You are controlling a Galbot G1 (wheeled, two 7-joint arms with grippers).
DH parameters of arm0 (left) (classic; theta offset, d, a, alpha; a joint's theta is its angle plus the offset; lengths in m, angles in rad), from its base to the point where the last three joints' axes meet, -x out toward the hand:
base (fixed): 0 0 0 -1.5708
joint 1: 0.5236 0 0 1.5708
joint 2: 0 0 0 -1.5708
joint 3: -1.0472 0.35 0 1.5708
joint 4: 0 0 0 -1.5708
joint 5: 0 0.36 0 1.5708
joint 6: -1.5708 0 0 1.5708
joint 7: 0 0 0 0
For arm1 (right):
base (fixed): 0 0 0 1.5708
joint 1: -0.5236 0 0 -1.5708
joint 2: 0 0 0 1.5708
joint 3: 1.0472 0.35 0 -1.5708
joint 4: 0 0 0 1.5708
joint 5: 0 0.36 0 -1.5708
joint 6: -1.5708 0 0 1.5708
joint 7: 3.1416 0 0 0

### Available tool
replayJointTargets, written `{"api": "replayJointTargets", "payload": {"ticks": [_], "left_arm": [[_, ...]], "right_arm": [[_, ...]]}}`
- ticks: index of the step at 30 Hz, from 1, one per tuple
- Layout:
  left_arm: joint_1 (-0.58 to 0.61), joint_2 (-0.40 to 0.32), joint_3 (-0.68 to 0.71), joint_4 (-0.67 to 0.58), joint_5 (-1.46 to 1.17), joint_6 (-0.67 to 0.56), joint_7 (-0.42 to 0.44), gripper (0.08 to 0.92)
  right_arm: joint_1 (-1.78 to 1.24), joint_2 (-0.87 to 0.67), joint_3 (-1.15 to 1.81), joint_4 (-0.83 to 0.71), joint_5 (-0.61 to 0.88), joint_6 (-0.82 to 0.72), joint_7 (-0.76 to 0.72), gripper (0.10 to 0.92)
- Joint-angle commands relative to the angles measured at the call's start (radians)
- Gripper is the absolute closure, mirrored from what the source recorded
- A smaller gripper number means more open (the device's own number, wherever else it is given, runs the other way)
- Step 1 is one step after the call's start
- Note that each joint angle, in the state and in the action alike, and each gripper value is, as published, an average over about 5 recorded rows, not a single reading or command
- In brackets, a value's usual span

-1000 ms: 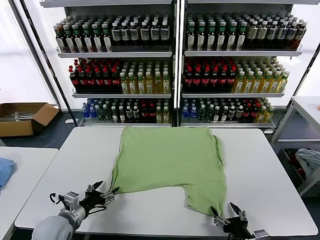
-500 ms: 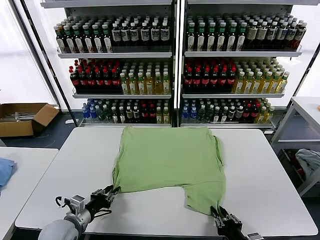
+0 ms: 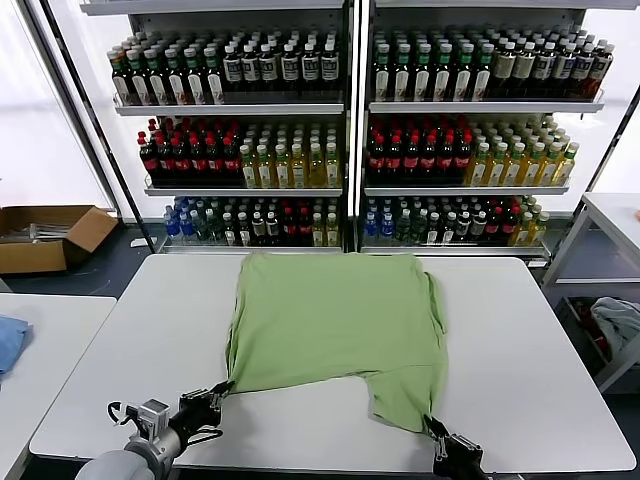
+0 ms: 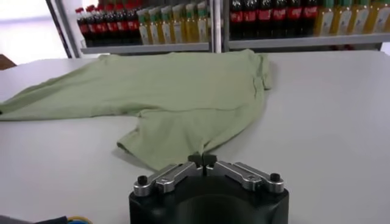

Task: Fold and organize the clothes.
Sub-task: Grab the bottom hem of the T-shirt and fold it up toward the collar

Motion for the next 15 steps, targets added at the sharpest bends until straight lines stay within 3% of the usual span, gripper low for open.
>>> {"api": "replayJointTargets", "payload": {"ticks": [1, 15], "left_arm": [[0.127, -0.013, -0.044, -0.157, 0.027, -0.014, -0.006, 0.898], [0.446, -0.159, -0.204, -0.379, 0.047, 0.008, -0.012, 0.898]], "right_arm": [[-0.163, -0.006, 0.062, 0.065, 0.022, 0.190, -0.095, 0.919], [-0.378, -0.012, 0.129, 0.182, 0.070, 0.273, -0.114, 0.919]]}}
